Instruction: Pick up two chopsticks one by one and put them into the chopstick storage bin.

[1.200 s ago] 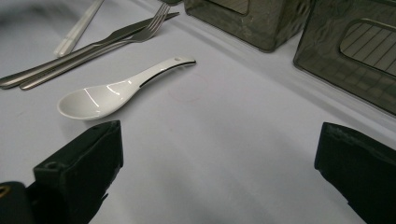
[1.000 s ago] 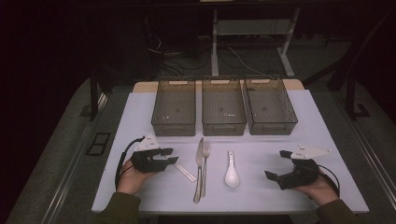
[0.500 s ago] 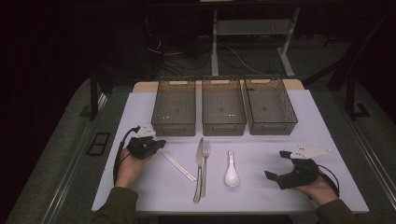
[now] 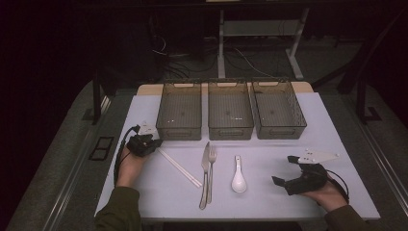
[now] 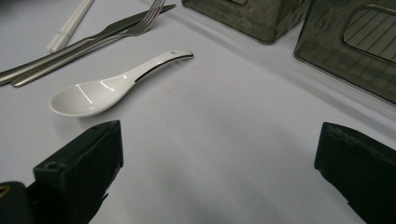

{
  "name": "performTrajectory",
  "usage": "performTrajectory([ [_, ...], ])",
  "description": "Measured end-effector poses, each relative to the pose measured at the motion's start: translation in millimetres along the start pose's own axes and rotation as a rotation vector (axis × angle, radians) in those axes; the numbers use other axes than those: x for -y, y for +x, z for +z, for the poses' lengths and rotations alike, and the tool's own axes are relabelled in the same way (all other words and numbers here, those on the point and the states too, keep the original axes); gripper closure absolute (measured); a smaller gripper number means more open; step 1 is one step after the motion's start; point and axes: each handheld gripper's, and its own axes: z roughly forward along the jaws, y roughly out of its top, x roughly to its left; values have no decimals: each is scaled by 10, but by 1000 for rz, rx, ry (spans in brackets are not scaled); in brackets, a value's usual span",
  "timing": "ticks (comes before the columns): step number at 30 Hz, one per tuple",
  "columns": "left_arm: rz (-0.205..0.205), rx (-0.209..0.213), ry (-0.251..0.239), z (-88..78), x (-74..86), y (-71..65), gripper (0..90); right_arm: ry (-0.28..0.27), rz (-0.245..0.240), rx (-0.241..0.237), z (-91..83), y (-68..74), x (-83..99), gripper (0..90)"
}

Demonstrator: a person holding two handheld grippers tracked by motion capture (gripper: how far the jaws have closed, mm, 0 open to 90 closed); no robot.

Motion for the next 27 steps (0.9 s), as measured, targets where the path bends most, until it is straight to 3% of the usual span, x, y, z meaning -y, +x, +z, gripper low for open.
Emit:
performTrajectory([
  [12,4,-21,26,-21,32,24,890,2,3,1,-11,4,1,13],
  [27,12,-37,59,-175,142,26,890,0,-2,2,-17,2,2,13],
])
